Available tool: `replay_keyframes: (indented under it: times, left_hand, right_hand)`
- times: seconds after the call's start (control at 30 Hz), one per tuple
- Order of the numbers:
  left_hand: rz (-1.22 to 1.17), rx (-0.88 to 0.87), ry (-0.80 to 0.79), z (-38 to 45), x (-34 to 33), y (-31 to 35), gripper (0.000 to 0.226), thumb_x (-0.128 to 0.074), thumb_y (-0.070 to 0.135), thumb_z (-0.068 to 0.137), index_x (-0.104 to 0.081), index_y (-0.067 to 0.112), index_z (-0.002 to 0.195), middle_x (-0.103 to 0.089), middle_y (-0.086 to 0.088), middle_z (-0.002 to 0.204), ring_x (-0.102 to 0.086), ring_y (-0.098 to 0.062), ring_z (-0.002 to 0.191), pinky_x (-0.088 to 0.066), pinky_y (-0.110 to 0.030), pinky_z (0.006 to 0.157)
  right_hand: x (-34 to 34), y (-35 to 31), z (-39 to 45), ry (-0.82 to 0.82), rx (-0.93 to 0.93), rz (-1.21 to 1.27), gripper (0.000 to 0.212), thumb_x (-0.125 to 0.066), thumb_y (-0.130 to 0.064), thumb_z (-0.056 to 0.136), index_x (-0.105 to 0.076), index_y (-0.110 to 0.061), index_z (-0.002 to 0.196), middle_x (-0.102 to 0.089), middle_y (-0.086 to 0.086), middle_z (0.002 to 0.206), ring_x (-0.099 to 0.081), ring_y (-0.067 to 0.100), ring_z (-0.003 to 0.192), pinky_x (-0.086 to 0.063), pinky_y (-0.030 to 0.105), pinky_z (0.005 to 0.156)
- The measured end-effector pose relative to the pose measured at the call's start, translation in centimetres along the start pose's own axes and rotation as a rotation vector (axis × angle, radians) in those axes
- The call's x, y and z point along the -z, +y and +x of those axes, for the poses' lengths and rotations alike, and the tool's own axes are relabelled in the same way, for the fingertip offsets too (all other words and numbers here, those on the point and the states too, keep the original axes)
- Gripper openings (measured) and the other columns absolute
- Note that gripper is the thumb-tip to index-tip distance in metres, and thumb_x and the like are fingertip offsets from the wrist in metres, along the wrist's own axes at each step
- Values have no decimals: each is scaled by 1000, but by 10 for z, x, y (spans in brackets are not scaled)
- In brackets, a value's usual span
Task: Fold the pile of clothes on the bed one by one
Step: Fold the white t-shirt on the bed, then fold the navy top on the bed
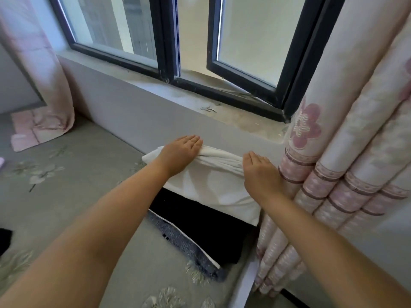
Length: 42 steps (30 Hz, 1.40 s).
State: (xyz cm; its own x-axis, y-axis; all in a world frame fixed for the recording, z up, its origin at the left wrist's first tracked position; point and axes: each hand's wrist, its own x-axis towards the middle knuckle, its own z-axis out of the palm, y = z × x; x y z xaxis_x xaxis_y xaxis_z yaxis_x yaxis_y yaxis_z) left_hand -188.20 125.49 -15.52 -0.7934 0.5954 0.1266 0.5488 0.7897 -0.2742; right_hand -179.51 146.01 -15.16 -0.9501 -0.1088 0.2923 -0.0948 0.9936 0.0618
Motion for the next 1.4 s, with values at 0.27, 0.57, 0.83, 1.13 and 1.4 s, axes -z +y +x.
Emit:
replay_keyframes:
  times: [0.27,0.57,0.83,1.13,1.4]
  left_hand:
    - [52,-177,211,86,-12,-32,38,-65,-16,63,-63,-14,100,-66,-29,98,-66,-40,85,-53,-48,69]
    - [-77,58,-781,-30,-207,7,66,-39,7,93,1,11,146,6,-9,155,4,-26,142,-5,-40,114]
    - [-364,391,-782,-75,-255,60,76,-37,-3,89,11,15,145,13,-4,154,11,-22,141,-2,-36,114]
    - [-352,750,-603,-145,-189,54,47,-31,19,99,-19,20,145,-11,-5,154,-3,-26,142,-4,-42,114]
    - [-259,1252,-447,-359,-73,76,46,-32,28,98,-24,24,143,-16,-3,154,-9,-25,141,-9,-39,112]
  right_hand:
    - [-39,21,82,259,17,251,41,-71,19,26,-65,8,66,-61,19,52,-57,31,39,-45,26,39]
    - [-219,-67,-17,-799,230,255,62,-52,-36,88,-26,-13,139,-20,7,149,-15,25,137,-19,46,107]
    - [-281,-54,-47,-829,421,192,61,-35,-46,93,-14,-24,146,9,-2,155,12,21,142,-1,52,111]
    - [-216,-108,-28,-480,573,397,28,-66,-11,81,-65,6,103,-64,22,108,-55,44,108,-47,49,86]
    - [-95,-272,-106,-270,1069,546,33,-72,-14,75,-65,7,100,-66,23,103,-60,40,104,-45,51,87]
